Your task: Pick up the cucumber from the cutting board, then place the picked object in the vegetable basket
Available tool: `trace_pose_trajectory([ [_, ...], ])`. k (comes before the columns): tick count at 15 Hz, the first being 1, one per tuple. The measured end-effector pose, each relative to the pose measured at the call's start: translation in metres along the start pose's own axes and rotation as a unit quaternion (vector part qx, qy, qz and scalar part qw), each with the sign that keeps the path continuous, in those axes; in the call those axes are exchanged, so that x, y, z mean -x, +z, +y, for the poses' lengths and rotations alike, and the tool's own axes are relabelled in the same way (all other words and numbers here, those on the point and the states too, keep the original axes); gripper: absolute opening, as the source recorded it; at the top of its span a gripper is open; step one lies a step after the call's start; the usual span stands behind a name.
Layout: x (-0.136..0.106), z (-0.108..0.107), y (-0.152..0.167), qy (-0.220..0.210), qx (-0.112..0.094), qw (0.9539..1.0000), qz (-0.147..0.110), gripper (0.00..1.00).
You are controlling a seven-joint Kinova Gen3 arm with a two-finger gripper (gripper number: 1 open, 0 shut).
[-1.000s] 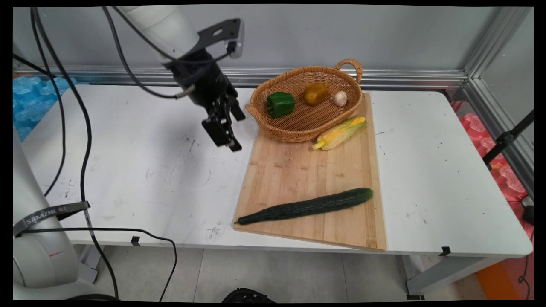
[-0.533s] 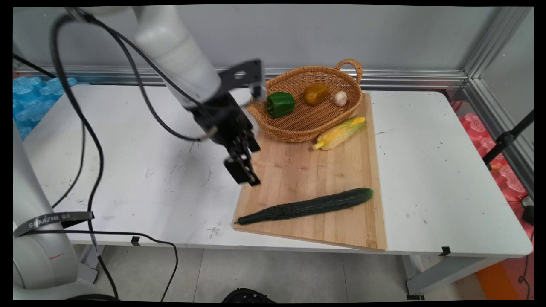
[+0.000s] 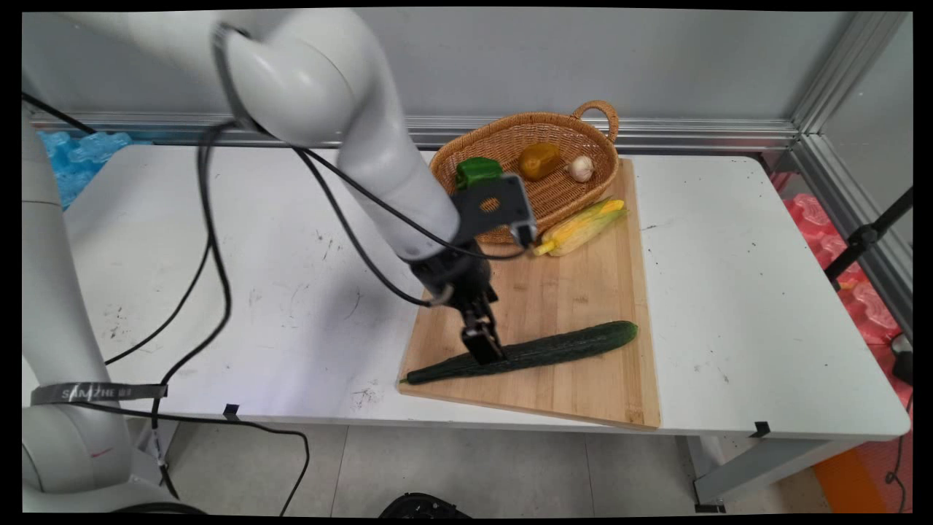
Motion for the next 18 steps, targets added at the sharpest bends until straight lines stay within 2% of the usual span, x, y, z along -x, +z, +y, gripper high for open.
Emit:
trace_pose_trajectory([
  [5,-0.022,0.013,0.045,-0.011,-0.013,0.9998,-0.002,1.00],
  [11,-0.036,0.023,0.072,-0.015,-0.026,0.9995,-0.007,1.00],
  [12,-0.037,0.024,0.076,-0.015,-0.028,0.9994,-0.008,0.00],
  [18,-0.046,0.026,0.078,-0.013,-0.041,0.9990,-0.010,0.00],
])
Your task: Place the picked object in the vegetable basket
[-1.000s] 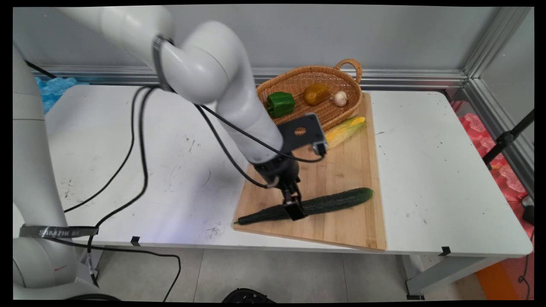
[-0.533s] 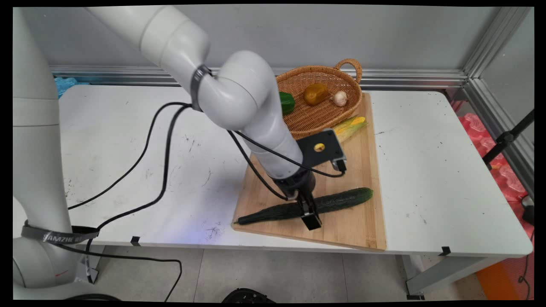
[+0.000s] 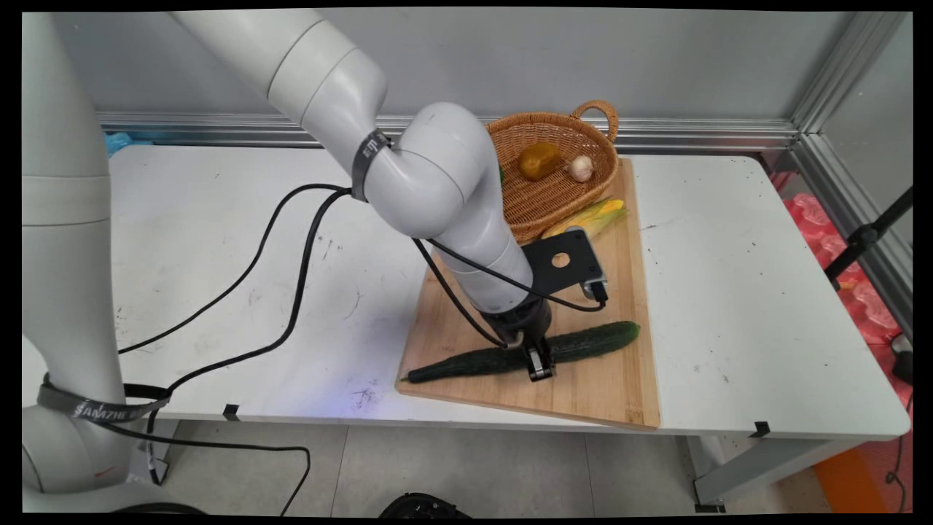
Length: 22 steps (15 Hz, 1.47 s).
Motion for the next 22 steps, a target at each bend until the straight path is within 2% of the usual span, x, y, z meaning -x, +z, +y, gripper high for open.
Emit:
trace_pose_trajectory([
  [7,-0.010,-0.015,-0.051,0.002,-0.013,0.9999,0.004,0.00],
  [14,-0.043,-0.062,-0.111,0.020,-0.055,0.9980,0.025,0.00],
  [18,-0.069,-0.095,-0.120,0.037,-0.081,0.9949,0.047,0.00],
  [22,-0.094,-0.124,-0.108,0.056,-0.098,0.9914,0.067,0.00],
])
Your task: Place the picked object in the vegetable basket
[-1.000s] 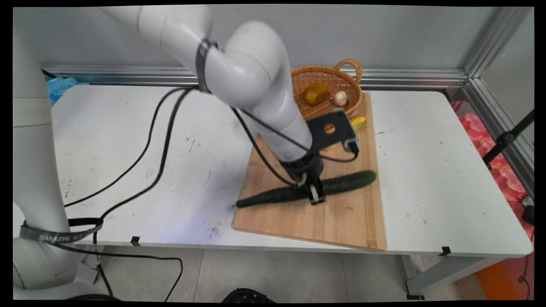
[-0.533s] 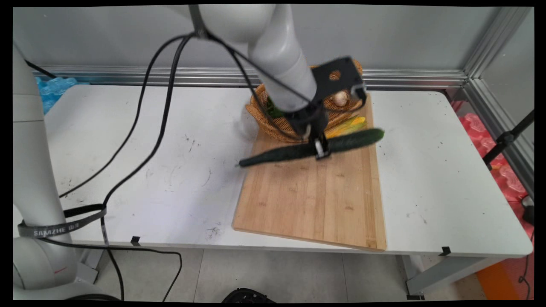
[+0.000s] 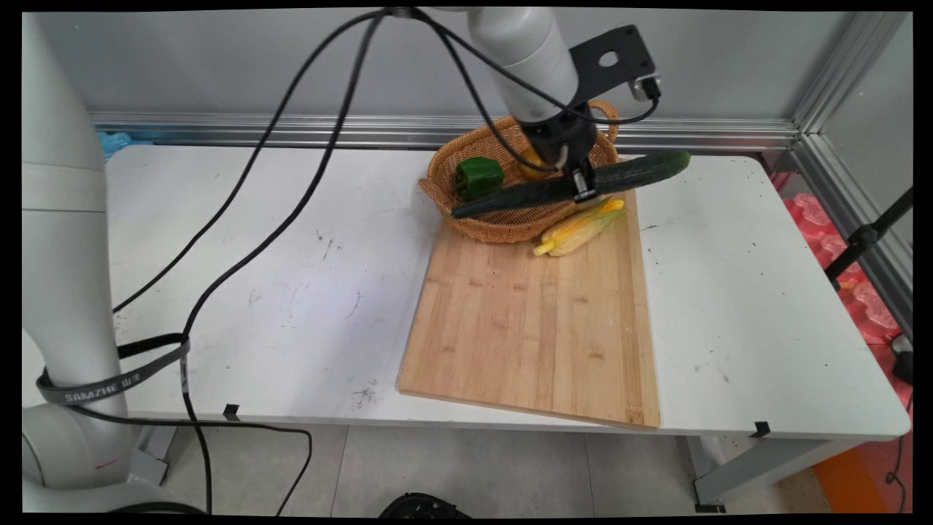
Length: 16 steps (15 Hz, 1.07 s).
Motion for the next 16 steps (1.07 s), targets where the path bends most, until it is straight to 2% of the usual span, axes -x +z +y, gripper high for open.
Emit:
trace_pose_trajectory([
  [9,-0.016,-0.051,0.074,0.021,-0.021,0.9993,0.025,0.00],
  [16,0.000,-0.082,0.121,0.007,-0.019,0.9994,0.026,0.00],
])
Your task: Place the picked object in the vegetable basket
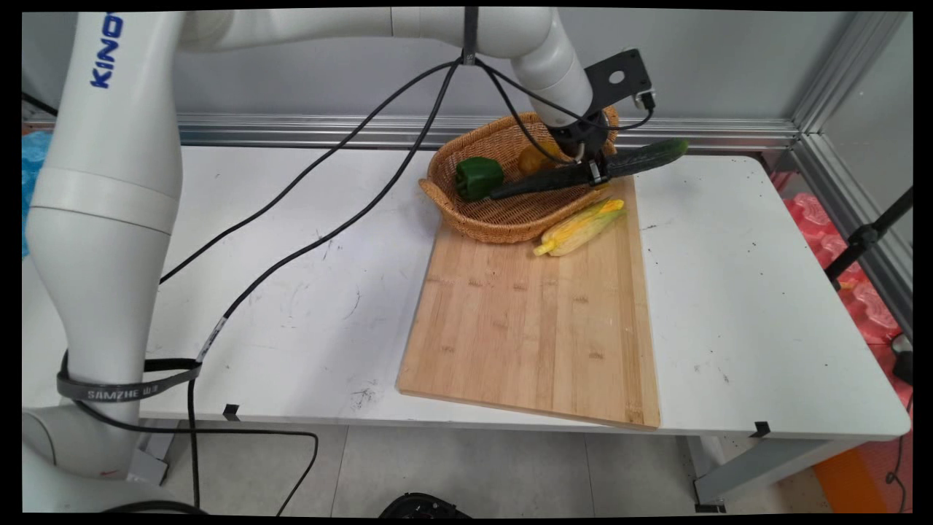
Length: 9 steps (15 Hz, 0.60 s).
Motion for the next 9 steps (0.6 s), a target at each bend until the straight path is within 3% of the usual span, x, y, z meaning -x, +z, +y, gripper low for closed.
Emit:
trace_pose_trajectory([
  [9,0.035,-0.020,0.020,-0.042,0.010,0.9990,0.001,0.00],
])
